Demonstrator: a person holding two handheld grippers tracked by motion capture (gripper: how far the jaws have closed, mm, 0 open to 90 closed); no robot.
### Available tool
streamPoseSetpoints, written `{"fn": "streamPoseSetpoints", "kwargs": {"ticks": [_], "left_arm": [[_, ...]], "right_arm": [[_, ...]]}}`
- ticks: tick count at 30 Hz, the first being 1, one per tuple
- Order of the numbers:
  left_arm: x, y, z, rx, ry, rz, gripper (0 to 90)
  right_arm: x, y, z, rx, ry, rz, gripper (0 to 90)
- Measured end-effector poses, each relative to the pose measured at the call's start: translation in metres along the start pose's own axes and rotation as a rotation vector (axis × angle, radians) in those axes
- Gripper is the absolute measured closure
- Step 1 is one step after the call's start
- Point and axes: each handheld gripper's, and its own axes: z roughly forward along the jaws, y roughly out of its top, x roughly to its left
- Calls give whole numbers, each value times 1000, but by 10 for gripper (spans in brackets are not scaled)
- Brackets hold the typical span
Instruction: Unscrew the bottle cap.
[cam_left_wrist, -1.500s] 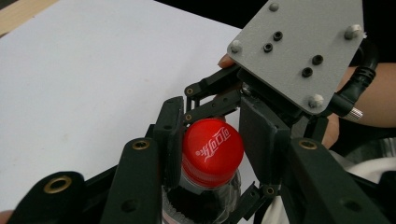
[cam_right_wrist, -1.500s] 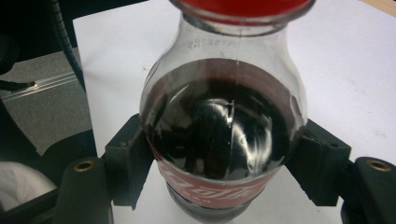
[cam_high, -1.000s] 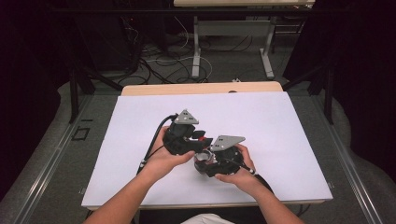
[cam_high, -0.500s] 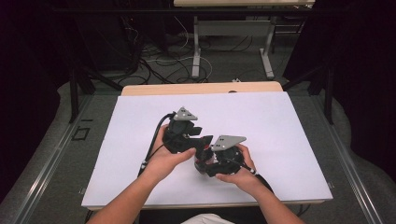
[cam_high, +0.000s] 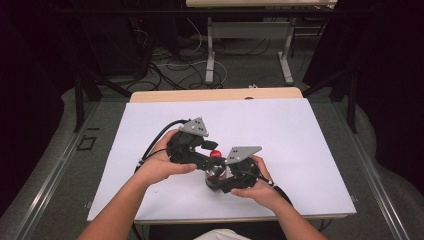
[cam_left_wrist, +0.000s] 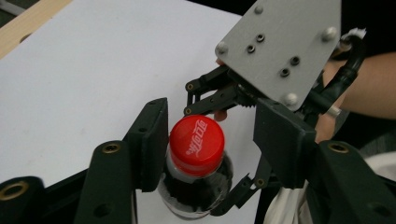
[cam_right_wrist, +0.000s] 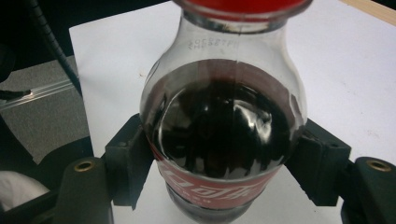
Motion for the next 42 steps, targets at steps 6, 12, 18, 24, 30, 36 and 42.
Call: {"fn": "streamPoseSetpoints", "kwargs": {"ticks": [6, 12, 18, 24, 30, 36, 42], "left_arm": [[8, -7, -3, -6, -55, 51, 558], [9, -8, -3, -3, -43, 59, 611], [6, -8, -2, -9, -14, 11, 614], [-2, -3, 1, -8, 69, -115, 614], [-17, 3, 10, 2, 245, -271, 615], [-26, 5, 15, -14, 317, -325, 615], [-17, 4, 11, -57, 233, -273, 538]], "right_arm": [[1, 0, 0, 11, 8, -13, 295], [2, 0, 1, 2, 8, -13, 295], [2, 0, 1, 1, -6, -8, 296], [0, 0, 0, -4, -41, 11, 295], [0, -1, 2, -1, -92, 18, 296], [0, -1, 2, 9, -124, 27, 296], [-3, 0, -1, 4, -81, 33, 295]]}}
